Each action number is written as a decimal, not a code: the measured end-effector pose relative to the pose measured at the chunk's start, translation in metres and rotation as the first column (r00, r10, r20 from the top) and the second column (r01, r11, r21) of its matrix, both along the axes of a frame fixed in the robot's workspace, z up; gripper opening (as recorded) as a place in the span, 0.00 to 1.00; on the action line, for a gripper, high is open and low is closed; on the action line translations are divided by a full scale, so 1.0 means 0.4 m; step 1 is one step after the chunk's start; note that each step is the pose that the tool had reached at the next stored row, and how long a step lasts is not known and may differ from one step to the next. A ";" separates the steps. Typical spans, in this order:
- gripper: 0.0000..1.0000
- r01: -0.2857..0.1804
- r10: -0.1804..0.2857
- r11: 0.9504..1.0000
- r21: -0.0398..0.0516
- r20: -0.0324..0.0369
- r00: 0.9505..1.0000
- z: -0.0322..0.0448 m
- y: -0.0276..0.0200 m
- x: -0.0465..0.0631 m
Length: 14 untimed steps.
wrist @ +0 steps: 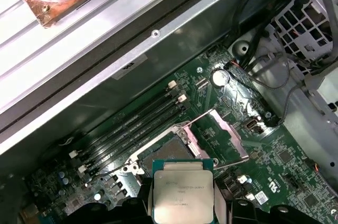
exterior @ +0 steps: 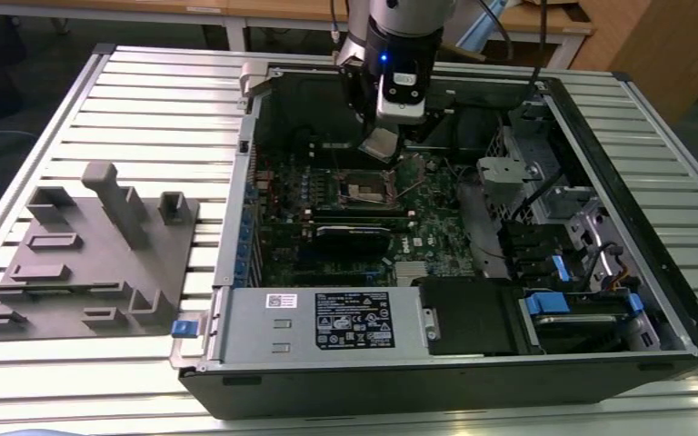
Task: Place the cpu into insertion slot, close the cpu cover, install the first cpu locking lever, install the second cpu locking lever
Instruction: 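Place the cpu into insertion slot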
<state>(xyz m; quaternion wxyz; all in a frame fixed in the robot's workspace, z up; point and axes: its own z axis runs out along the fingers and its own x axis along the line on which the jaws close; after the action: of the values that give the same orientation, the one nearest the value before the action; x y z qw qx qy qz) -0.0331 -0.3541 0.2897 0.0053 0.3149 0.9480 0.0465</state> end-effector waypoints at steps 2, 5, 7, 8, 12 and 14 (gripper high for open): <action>0.54 0.001 -0.001 1.000 0.000 0.000 1.000 0.000 0.000 0.000; 0.54 0.033 -0.033 0.999 0.000 0.000 0.999 -0.001 0.000 0.000; 0.54 0.069 -0.069 0.998 0.000 0.000 0.998 -0.002 0.000 0.000; 0.54 0.086 -0.086 0.996 0.000 0.000 0.996 -0.003 0.000 0.000; 0.54 0.158 -0.158 0.987 0.000 0.000 0.987 -0.006 0.000 0.000; 0.54 0.194 -0.194 0.981 0.000 0.000 0.981 -0.007 0.000 0.000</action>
<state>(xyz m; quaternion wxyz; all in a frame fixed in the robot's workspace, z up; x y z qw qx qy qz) -0.0332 -0.3541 0.2870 0.0098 0.4056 0.9128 0.0456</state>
